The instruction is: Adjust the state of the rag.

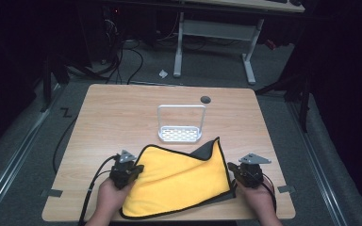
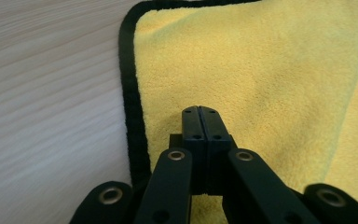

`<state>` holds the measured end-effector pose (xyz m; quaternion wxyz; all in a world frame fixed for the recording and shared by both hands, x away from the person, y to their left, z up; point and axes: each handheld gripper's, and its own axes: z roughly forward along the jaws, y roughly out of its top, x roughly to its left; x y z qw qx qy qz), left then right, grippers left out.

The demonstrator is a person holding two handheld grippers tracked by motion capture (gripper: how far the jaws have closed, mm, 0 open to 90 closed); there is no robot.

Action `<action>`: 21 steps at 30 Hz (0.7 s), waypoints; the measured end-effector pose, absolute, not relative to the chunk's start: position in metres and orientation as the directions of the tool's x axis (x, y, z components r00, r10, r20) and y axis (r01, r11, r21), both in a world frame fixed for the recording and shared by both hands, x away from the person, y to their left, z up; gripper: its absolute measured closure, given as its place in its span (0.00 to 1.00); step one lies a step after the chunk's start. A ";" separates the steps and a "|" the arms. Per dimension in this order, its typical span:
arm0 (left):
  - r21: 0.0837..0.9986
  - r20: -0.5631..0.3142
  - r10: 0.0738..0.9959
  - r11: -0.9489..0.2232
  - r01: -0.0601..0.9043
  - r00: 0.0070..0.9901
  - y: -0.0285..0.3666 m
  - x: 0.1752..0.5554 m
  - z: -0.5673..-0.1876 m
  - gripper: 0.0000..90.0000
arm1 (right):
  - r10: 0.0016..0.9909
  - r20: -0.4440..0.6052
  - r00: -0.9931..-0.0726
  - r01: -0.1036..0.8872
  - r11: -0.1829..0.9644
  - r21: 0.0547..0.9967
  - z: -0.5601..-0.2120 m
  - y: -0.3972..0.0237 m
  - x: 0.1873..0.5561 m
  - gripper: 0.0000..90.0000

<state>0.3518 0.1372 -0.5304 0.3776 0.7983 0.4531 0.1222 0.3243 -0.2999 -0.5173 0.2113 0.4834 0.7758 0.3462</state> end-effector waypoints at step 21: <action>0.739 -0.134 0.847 -0.260 0.621 0.514 0.161 0.348 -0.533 0.74 | 0.862 -0.037 -0.506 0.640 0.404 0.654 -0.521 -0.260 0.388 0.93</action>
